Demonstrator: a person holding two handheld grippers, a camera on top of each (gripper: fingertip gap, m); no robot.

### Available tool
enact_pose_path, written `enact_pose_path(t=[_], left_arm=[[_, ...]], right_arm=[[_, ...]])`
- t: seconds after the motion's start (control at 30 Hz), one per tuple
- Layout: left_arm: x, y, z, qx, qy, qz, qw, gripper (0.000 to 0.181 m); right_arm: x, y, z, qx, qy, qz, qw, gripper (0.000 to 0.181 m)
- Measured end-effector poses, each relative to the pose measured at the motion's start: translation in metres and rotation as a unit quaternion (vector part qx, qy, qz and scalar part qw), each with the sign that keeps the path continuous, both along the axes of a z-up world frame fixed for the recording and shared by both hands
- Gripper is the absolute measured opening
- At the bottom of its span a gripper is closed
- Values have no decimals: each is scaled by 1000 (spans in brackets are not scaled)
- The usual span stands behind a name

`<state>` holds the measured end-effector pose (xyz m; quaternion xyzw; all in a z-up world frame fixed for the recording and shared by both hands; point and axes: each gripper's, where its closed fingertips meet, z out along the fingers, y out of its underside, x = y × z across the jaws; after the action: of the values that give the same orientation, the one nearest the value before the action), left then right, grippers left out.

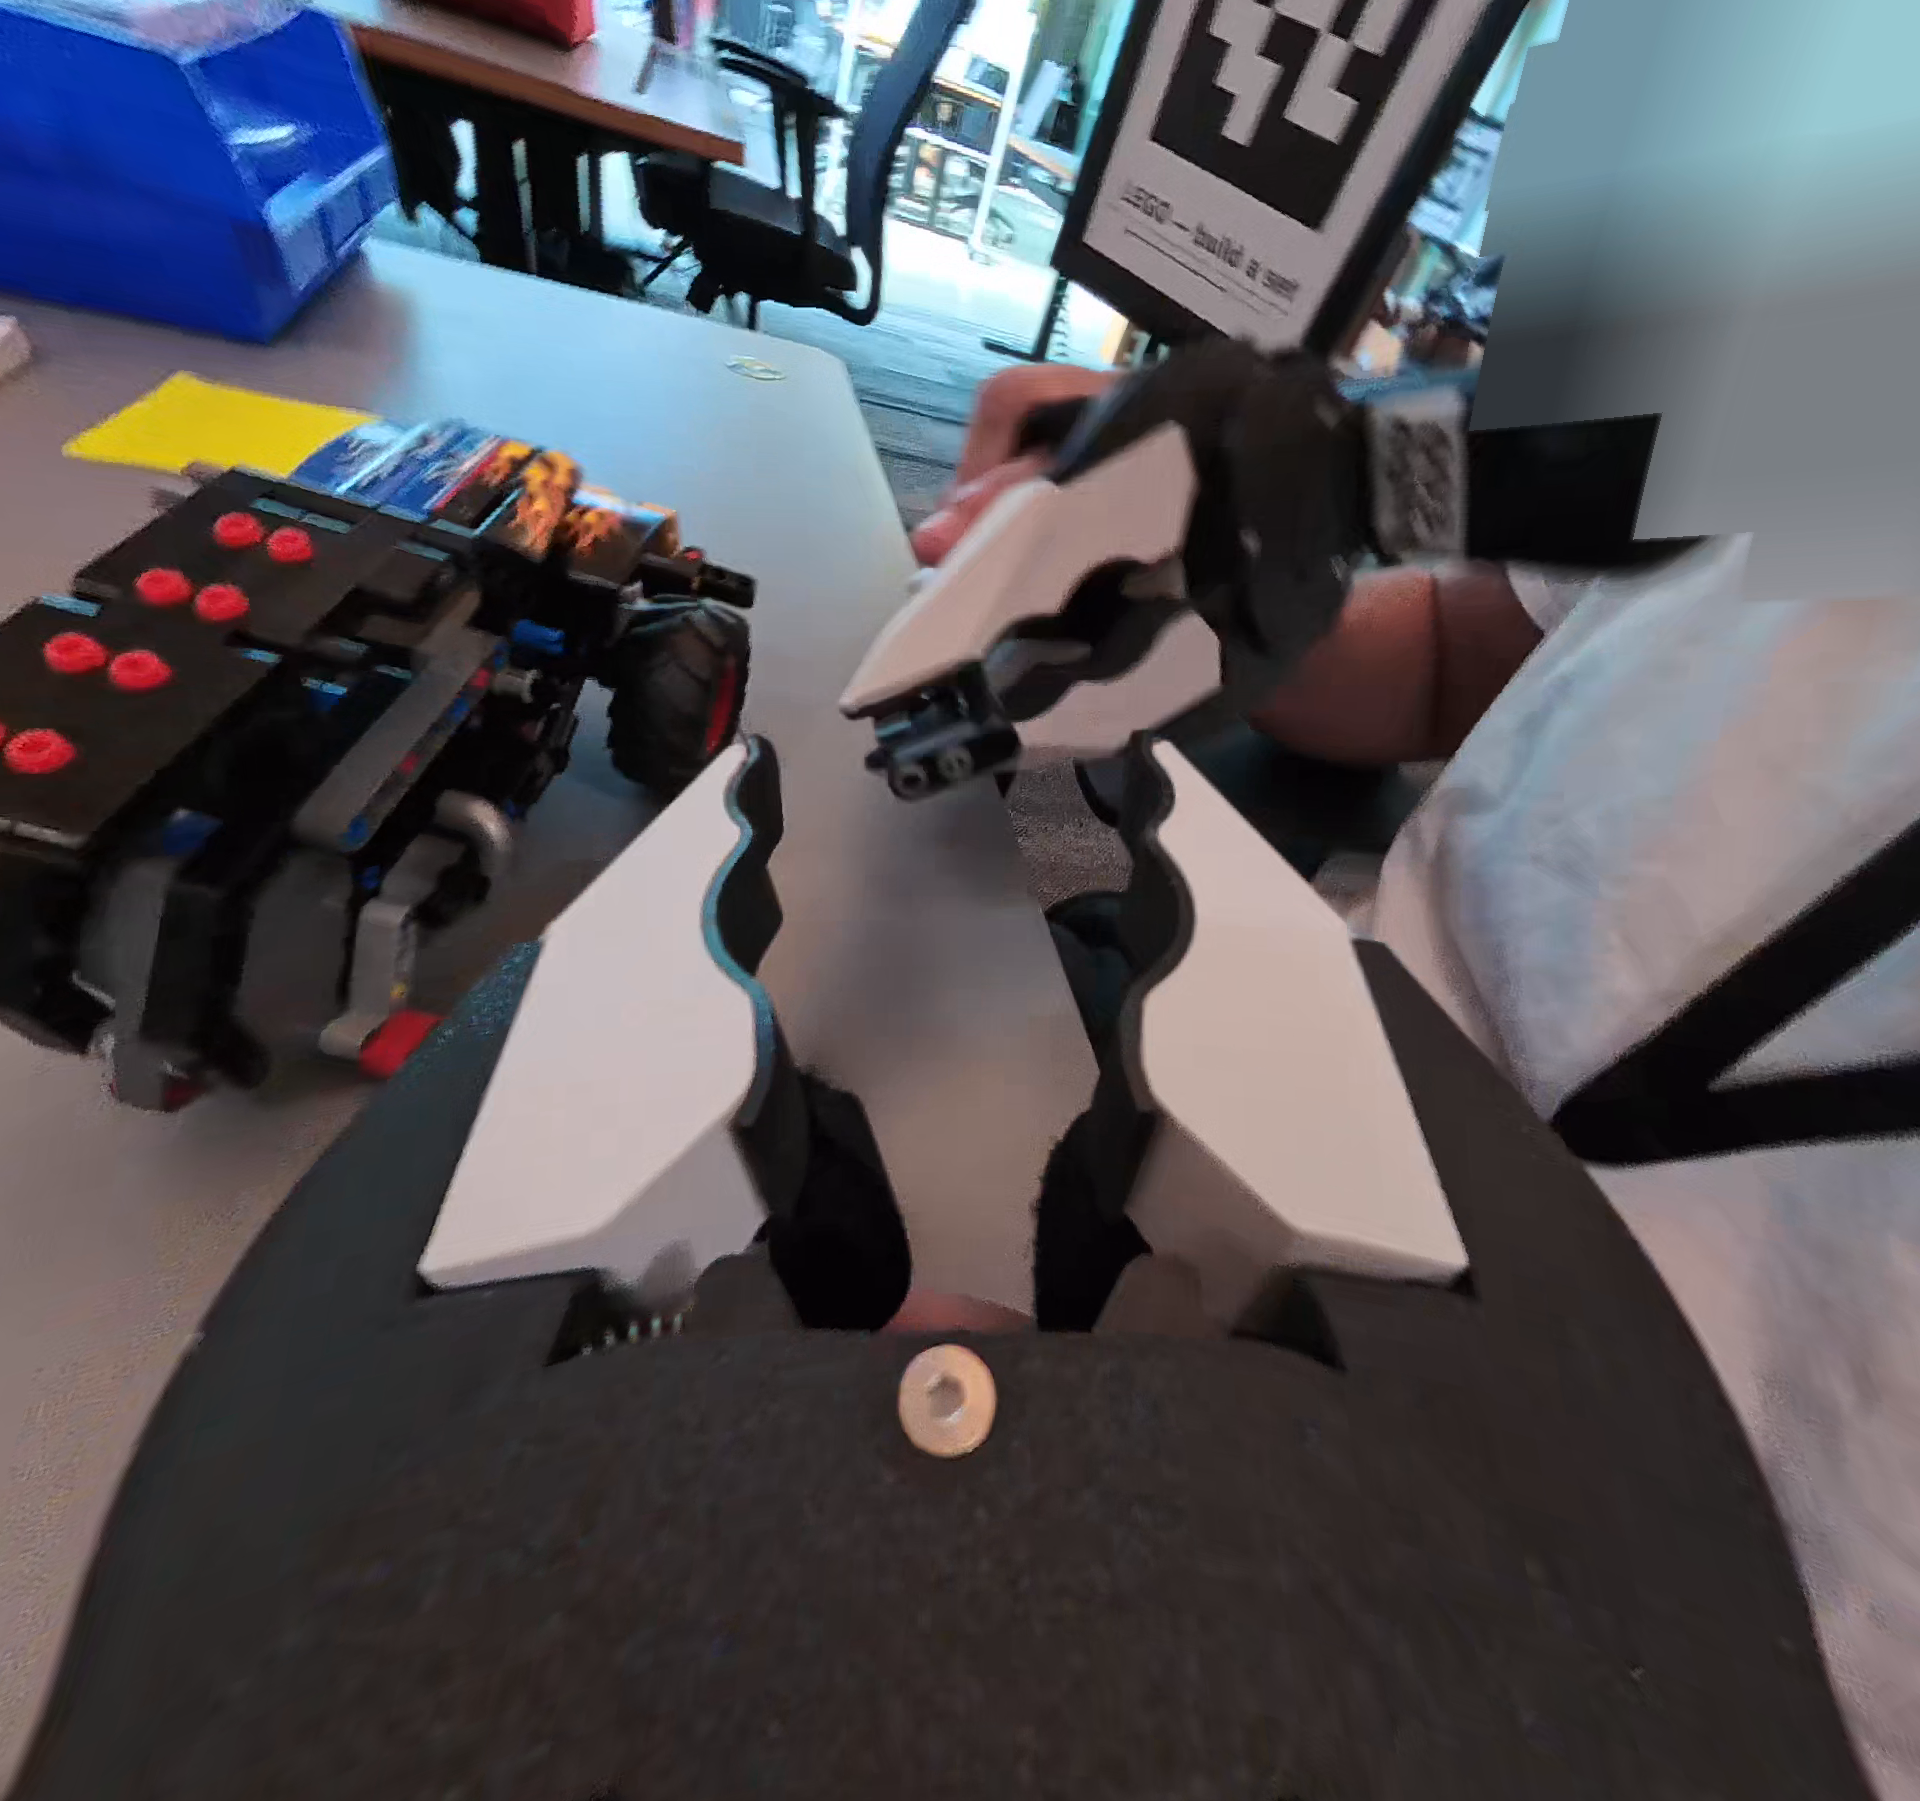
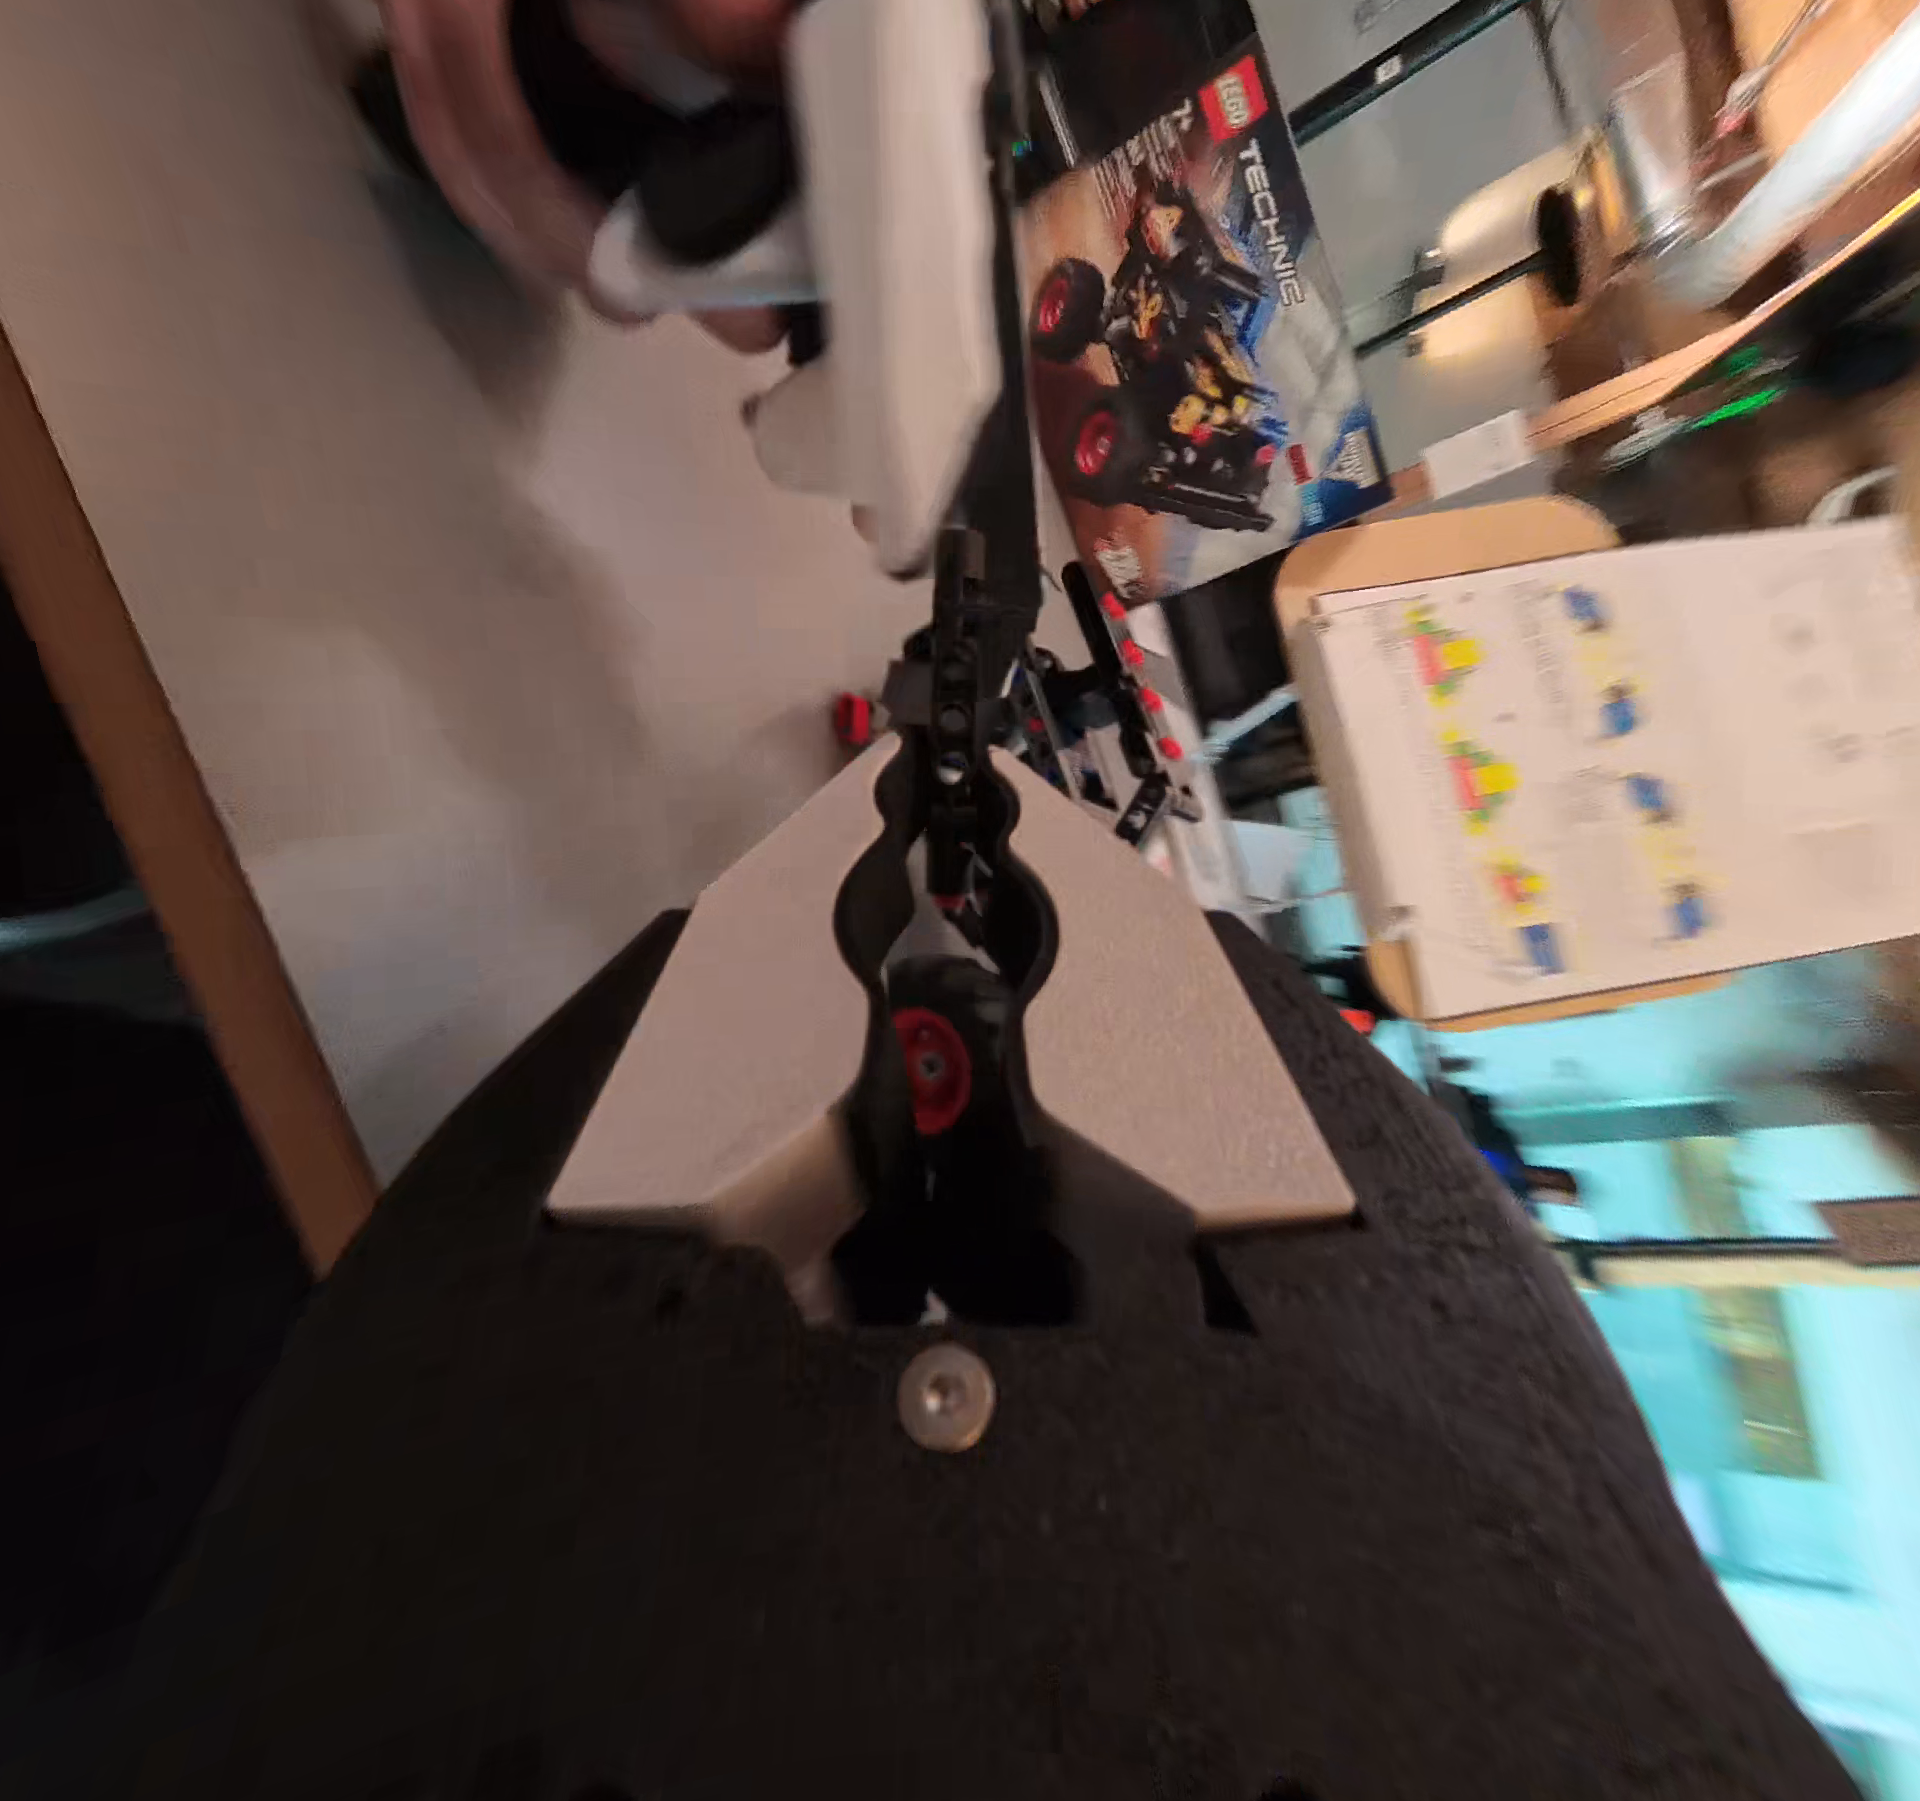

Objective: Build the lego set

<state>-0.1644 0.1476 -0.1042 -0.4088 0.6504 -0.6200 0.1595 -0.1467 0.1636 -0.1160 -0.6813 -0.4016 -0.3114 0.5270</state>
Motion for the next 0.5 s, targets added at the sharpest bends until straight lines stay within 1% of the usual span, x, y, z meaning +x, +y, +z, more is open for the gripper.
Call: enact_pose_path(t=[0.03,0.07,0.13,0.17,0.2,0.3,0.4,0.5], left_arm=[[3,1,2,-16,6,7,1000,65],[4,3,3,-20,4,12,1000,56],[2,6,1,15,-13,17,1000,21],[2,8,-3,40,-12,22,999,16],[1,8,-8,59,-7,24,998,16],[-1,3,-16,82,-2,10,997,11],[-1,3,-19,86,2,9,996,5],[-2,2,-19,81,5,1,997,4]], right_arm=[[0,1,-4,2,-38,-6,999,8],[-1,1,-8,0,-58,-7,998,8],[1,2,-13,-1,-69,-11,998,8],[2,3,-16,-5,-75,-13,997,8],[4,3,-18,-7,-84,-17,996,8],[2,4,-18,-6,-91,-15,996,8],[3,5,-21,-8,-103,-17,995,8],[1,4,-22,-7,-89,-12,996,8]])
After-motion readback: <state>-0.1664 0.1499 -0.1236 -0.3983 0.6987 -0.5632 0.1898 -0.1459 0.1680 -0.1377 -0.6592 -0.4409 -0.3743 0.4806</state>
